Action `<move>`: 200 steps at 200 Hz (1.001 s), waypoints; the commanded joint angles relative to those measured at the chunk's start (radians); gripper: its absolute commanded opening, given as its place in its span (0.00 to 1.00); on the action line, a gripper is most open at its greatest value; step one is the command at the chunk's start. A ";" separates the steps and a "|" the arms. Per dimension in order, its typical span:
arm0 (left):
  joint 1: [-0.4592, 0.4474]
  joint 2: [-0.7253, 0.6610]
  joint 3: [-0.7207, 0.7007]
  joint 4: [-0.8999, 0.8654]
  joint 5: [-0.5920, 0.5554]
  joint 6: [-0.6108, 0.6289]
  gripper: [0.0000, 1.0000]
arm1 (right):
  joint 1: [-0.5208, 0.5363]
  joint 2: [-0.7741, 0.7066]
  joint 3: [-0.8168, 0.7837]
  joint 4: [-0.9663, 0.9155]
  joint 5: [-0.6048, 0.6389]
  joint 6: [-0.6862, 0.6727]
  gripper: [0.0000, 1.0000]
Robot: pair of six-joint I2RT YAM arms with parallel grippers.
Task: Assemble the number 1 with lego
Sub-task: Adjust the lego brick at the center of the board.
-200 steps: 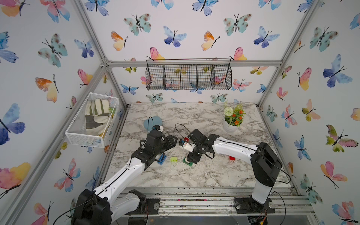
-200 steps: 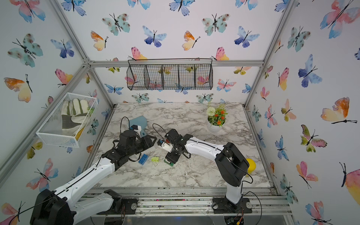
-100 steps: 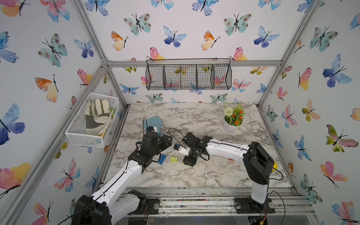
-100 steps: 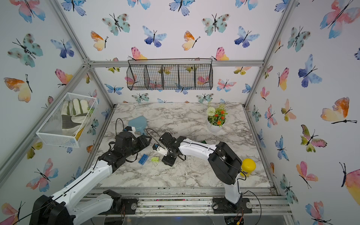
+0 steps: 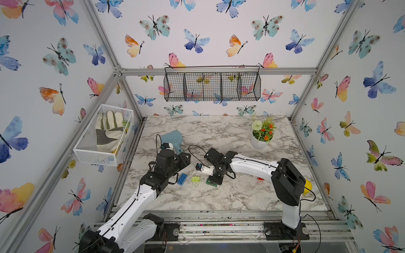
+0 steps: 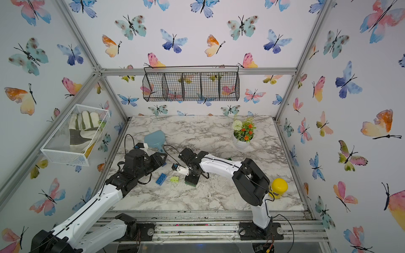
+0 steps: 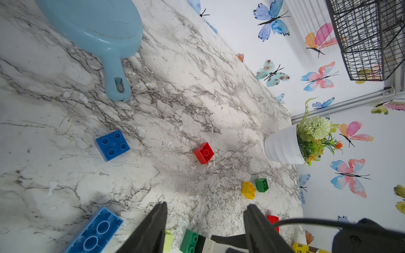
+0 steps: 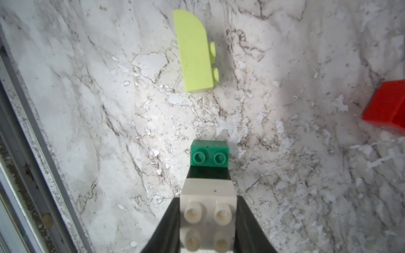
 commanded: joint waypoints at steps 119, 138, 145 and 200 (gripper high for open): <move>0.060 -0.030 -0.015 -0.096 -0.019 0.099 0.62 | -0.013 -0.056 0.024 -0.074 -0.085 -0.269 0.64; 0.069 -0.009 0.006 -0.139 -0.036 0.122 0.63 | -0.028 -0.119 0.003 -0.034 -0.114 -0.232 0.68; 0.071 0.006 0.015 -0.163 -0.041 0.137 0.64 | -0.036 -0.148 -0.012 -0.006 -0.125 -0.205 0.68; 0.071 0.187 0.062 -0.294 -0.006 0.263 0.66 | -0.083 -0.437 -0.294 0.439 0.098 0.387 0.68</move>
